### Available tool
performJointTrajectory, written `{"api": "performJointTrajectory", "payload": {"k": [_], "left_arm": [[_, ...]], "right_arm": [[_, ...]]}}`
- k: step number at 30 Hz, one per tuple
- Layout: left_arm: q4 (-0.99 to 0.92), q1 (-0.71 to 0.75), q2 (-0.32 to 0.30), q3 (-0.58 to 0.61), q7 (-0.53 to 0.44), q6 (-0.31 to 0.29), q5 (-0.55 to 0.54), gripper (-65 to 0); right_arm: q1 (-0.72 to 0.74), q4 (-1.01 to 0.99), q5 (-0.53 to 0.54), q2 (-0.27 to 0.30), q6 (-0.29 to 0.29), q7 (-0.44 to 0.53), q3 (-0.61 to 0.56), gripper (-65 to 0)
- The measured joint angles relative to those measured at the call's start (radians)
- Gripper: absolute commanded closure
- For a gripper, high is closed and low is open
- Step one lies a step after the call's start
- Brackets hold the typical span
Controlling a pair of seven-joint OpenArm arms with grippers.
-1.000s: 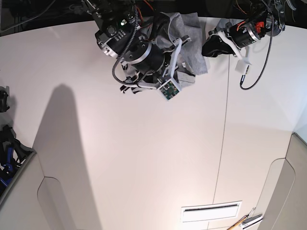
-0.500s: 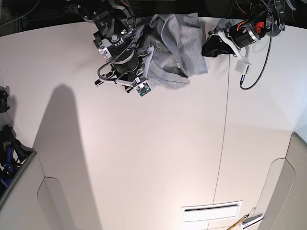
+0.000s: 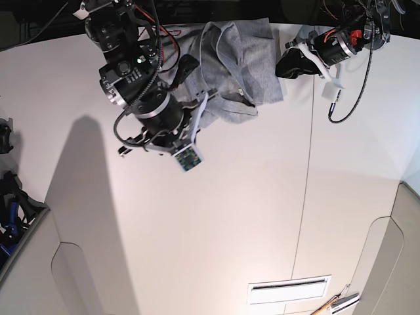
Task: Fold the T-shirt properly
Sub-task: 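Regrasp the folded bundle with the right gripper and lift it, then carry the bundle with the right gripper to the table corner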
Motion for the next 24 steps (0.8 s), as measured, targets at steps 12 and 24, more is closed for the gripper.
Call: {"api": "performJointTrajectory", "payload": {"k": [12,24], "left_arm": [[0.0,0.0,0.0,0.0,-0.013,0.0,0.003,-10.5],[0.0,0.0,-0.001,-0.003,-0.014,0.0,-0.008,-10.5]], "right_arm": [[-0.037,0.021,0.553,0.165,0.438,-0.155,-0.004,0.0],[0.006,-0.375,0.504,0.174,0.444,0.016,-0.006,0.0]]}}
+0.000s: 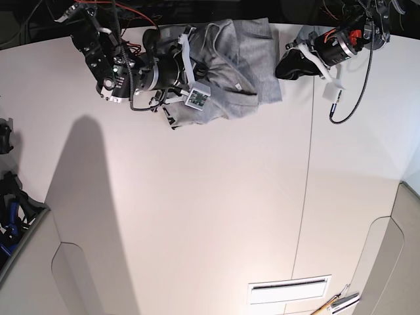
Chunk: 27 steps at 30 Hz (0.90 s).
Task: Fold the T-shirt properly
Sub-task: 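Carry the bundle with the right gripper to the table corner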
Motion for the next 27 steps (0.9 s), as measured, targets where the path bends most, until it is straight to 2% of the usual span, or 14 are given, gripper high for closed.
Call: {"api": "performJointTrajectory", "payload": {"k": [4,9,10,12,15,21,23,27], "left_arm": [[0.01,-0.031,0.0,-0.077,-0.004,0.0,-0.004,-10.5],[0.05,-0.049,-0.004,-0.246,-0.009,0.0,-0.123,-10.5],[0.064,-0.048,-0.003,-0.275,-0.008,0.0,-0.142,-10.5],[0.09,-0.047,-0.001,-0.323,-0.005,0.0,-0.148,-10.5],[0.122,-0.047,-0.002,-0.368,-0.003,0.0,-0.16,-10.5],[0.134,-0.047,-0.001,-0.386,0.016,0.0,-0.16,-10.5],[0.134,-0.047,-0.002,-0.386,0.026,0.0,-0.177,-10.5],[0.134,-0.047,-0.002,-0.386,0.032,0.0,-0.238,-10.5]], "right_arm": [[0.061,-0.233,0.071,-0.026,0.024,0.161,0.005,0.0],[0.114,-0.415,0.085,-0.068,0.014,0.238,0.01,0.0],[0.118,-0.425,0.085,-0.071,-0.011,0.245,0.018,0.0],[0.111,-0.425,0.081,-0.082,-0.114,0.263,0.06,0.0],[0.106,-0.423,0.05,-0.102,-0.229,0.268,0.171,0.0],[0.129,-0.425,-0.161,-0.138,-0.5,0.267,0.536,0.0],[0.128,-0.427,-0.189,-0.153,-0.533,0.269,0.665,0.0],[0.124,-0.427,-0.168,-0.214,-0.533,0.275,0.869,0.0]]}}
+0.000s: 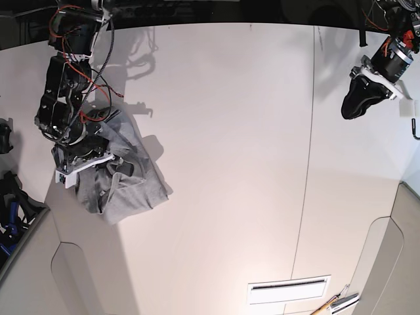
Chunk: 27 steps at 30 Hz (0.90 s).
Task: Fold the T-shirt properly
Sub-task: 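Carry the bundle with the right gripper to the table corner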
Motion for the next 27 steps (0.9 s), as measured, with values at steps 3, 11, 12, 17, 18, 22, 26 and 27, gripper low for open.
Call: {"api": "performJointTrajectory", "payload": {"k": [3,11,12,17,18,22,26,27], "left_arm": [[0.0,0.0,-0.015,0.0,0.005,0.0,-0.019,-10.5],[0.0,0.0,-0.093,0.0,0.011,0.0,-0.035,-10.5],[0.0,0.0,-0.098,0.0,0.011,0.0,-0.052,-10.5],[0.001,0.0,-0.108,0.0,0.053,0.0,-0.115,-10.5],[0.001,0.0,-0.108,0.0,0.053,0.0,-0.117,-10.5],[0.001,0.0,-0.108,0.0,0.053,0.0,-0.126,-10.5],[0.001,0.0,-0.108,0.0,0.053,0.0,-0.127,-10.5],[0.001,0.0,-0.108,0.0,0.053,0.0,-0.129,-10.5]], "right_arm": [[-0.015,0.0,0.045,-0.025,0.011,0.001,0.106,0.0],[-0.138,0.024,0.233,-0.061,0.101,0.051,0.298,0.0],[-0.158,0.034,0.249,-0.066,0.108,0.055,0.309,0.0],[-0.277,0.128,0.296,-0.076,0.109,0.063,0.327,0.0],[-0.298,0.154,0.281,-0.079,0.109,0.064,0.328,0.0],[-0.359,0.253,0.217,-0.084,0.093,0.059,0.33,0.0],[-0.358,0.337,0.15,-0.088,0.038,-0.001,0.332,0.0],[-0.354,0.354,0.142,-0.088,0.028,-0.007,0.333,0.0]]}}
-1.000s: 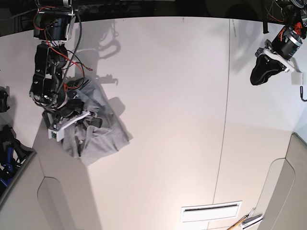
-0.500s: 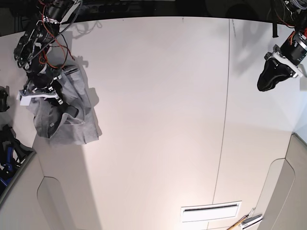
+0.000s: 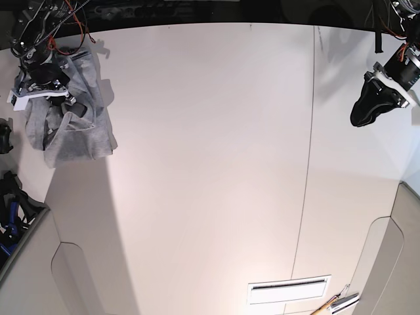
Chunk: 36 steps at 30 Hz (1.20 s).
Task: Fold the T-shirt properly
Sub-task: 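Carry the bundle with the right gripper to the table corner, then lower the bundle, open the right gripper and pat it flat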
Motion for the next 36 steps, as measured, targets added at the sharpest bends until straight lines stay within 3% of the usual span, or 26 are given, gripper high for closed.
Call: {"api": "performJointTrajectory", "payload": {"k": [6,13,16,23,30,33,36], "left_arm": [[0.0,0.0,0.0,0.0,0.002,0.0,-0.005,-10.5],[0.0,0.0,0.0,0.0,0.01,0.0,-0.005,-10.5],[0.0,0.0,0.0,0.0,0.011,0.0,-0.005,-10.5],[0.0,0.0,0.0,0.0,0.019,0.0,-0.004,-10.5],[0.0,0.0,0.0,0.0,0.019,0.0,-0.005,-10.5],[0.0,0.0,0.0,0.0,0.019,0.0,-0.005,-10.5],[0.0,0.0,0.0,0.0,0.019,0.0,0.006,-10.5]], "right_arm": [[0.081,0.039,-0.033,-0.008,-0.013,-0.05,0.004,0.0],[0.17,0.033,0.103,-0.008,0.137,-0.076,0.005,0.0],[0.209,0.033,0.128,-0.008,0.17,-0.091,0.003,0.0],[0.286,0.032,0.128,0.01,0.176,-0.098,-0.005,0.0],[0.393,0.032,0.073,0.076,0.206,-0.065,-0.073,0.0],[0.431,0.033,0.098,0.107,0.267,-0.138,-0.126,0.0],[0.428,0.06,0.208,0.134,0.377,-0.275,-0.141,0.0]]}}
